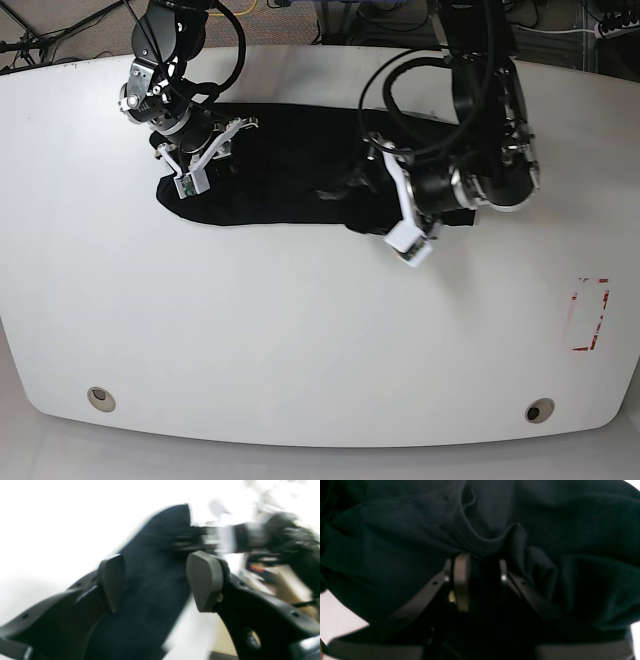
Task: Fold the T-shirt properly
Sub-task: 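Grasp the strip end with the left gripper and fold it toward the right gripper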
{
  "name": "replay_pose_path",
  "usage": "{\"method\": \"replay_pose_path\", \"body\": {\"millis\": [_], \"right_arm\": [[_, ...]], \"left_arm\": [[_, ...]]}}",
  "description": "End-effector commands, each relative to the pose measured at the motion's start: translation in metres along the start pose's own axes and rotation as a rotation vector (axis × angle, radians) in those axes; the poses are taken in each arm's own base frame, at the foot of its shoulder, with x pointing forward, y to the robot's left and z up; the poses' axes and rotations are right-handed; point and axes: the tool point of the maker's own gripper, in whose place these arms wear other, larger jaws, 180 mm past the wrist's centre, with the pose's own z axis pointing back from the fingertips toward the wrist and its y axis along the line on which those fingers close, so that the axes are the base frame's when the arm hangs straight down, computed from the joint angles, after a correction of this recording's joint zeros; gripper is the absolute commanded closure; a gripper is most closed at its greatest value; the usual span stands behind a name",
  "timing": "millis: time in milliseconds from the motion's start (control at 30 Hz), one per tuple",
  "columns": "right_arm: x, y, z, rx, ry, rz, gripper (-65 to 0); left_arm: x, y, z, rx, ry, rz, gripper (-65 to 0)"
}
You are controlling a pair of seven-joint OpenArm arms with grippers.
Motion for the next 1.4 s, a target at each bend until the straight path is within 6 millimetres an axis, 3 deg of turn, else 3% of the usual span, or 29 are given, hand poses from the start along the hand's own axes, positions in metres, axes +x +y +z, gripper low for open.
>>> {"method": "replay_pose_path", "body": {"millis": [0, 67, 233, 333, 433, 500, 667, 767, 967, 1233, 1367], "right_arm": [[0.022, -0.001, 0.009, -0.018, -0.056, 0.040, -15.1], [0.030, 0.000, 0.014, -0.030, -0.064, 0.064, -15.2], [0.046, 0.000, 0.030, -0.068, -0.057, 0.131, -15.5], [0.062, -0.002, 0.035, -0.090, -0.064, 0.162, -19.8], [0.063, -0.001, 0.039, -0.098, -0.032, 0.164, -29.6], [0.068, 0.000, 0.043, -0.093, -0.037, 0.145, -40.4], [0.074, -0.013, 0.059, -0.076, -0.103, 0.042, -53.9], [0.078, -0.023, 0.071, -0.072, -0.161, -0.026, -54.7], [0.086, -0.049, 0.091, -0.112, -0.184, -0.064, -54.9], [0.070, -0.101, 0.116, -0.209, -0.163, -0.176, -54.7], [0.060, -0.123, 0.115, -0.198, -0.155, -0.239, -54.7]], "left_arm": [[-0.004, 0.034, 0.028, 0.115, 0.023, -0.016, -38.1], [-0.011, 0.054, 0.046, 0.192, 0.051, -0.008, -34.9], [-0.037, 0.094, 0.085, 0.332, 0.136, 0.032, -10.6], [-0.053, 0.108, 0.094, 0.351, 0.150, 0.086, -2.4], [-0.060, 0.117, 0.101, 0.363, 0.151, 0.116, -2.9], [-0.072, 0.122, 0.103, 0.370, 0.158, 0.152, -3.1], [-0.107, 0.128, 0.094, 0.338, 0.176, 0.275, -3.3], [-0.128, 0.124, 0.081, 0.296, 0.210, 0.333, -3.3], [-0.137, 0.122, 0.074, 0.276, 0.225, 0.357, -3.5], [-0.138, 0.113, 0.060, 0.241, 0.212, 0.339, -3.5], [-0.148, 0.113, 0.062, 0.242, 0.216, 0.366, -3.5]]}}
